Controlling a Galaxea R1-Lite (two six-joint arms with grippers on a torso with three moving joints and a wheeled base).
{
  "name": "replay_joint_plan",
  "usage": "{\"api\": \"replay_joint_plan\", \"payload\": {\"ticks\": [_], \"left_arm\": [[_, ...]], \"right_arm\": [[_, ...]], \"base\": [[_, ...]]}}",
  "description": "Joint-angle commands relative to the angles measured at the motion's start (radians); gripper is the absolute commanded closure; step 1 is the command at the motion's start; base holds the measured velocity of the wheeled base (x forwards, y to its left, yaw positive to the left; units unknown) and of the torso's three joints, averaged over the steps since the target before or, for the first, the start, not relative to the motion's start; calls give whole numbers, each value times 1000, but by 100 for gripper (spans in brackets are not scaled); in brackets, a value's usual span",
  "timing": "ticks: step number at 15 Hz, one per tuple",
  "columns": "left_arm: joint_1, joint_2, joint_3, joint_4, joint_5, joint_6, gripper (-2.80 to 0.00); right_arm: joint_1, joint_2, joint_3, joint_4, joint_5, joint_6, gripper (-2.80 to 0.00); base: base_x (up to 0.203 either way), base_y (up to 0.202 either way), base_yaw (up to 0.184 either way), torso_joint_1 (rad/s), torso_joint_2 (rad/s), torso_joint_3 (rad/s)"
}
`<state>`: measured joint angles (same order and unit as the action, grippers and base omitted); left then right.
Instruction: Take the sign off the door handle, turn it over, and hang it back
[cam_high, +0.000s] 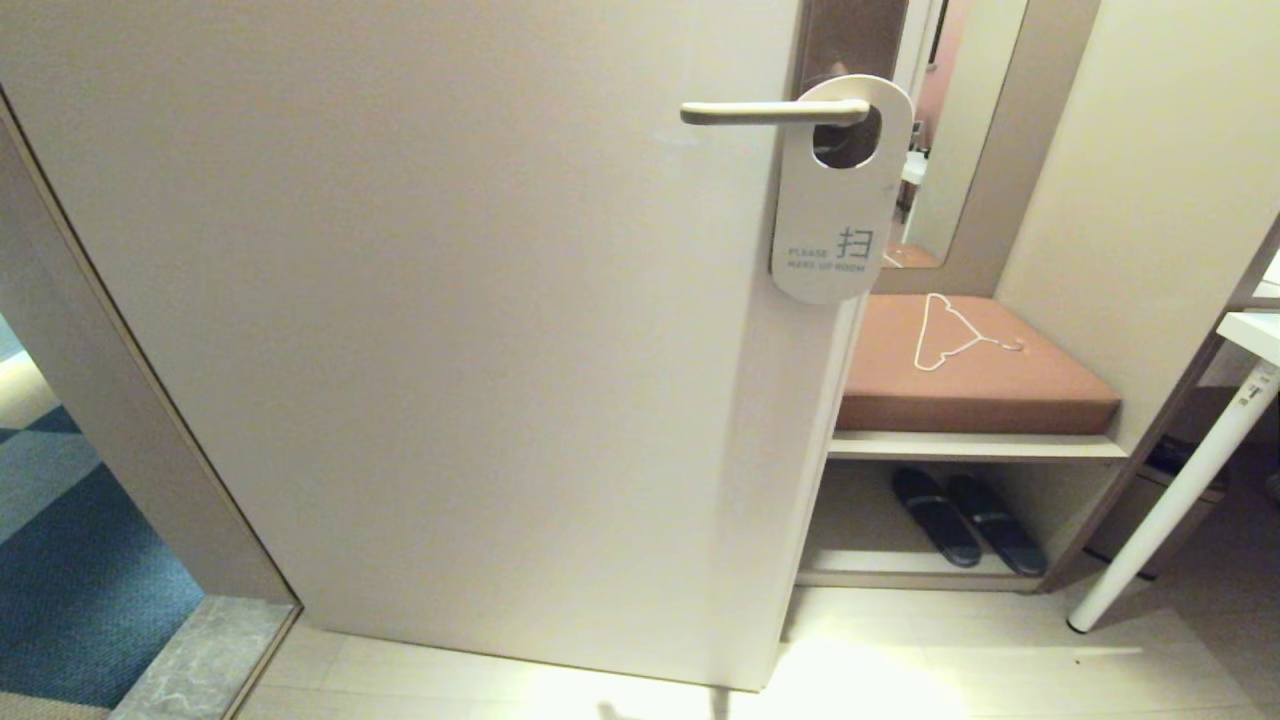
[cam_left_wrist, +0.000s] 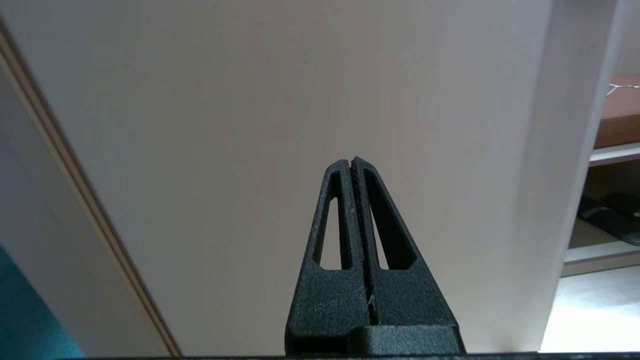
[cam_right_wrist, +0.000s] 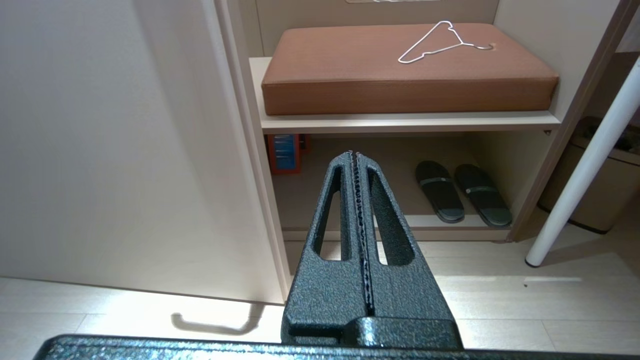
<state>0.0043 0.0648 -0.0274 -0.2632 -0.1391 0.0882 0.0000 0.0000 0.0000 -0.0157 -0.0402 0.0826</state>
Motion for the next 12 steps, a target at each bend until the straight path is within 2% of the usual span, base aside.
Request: {"api": "replay_joint_plan", "payload": {"ticks": [1,3,12], "left_arm": [[-1,-65,-2,18,9,2,0],[-1,-62,4,24,58,0,0],[-1,-62,26,35,67,4,0]], "right_arm": [[0,0,0,0,0,0,0],[0,0,0,-1,0,0,0],[0,0,0,-1,1,0,0]], "base": [[0,0,0,0,0,0],[0,0,0,0,0,0],[0,0,0,0,0,0]]}}
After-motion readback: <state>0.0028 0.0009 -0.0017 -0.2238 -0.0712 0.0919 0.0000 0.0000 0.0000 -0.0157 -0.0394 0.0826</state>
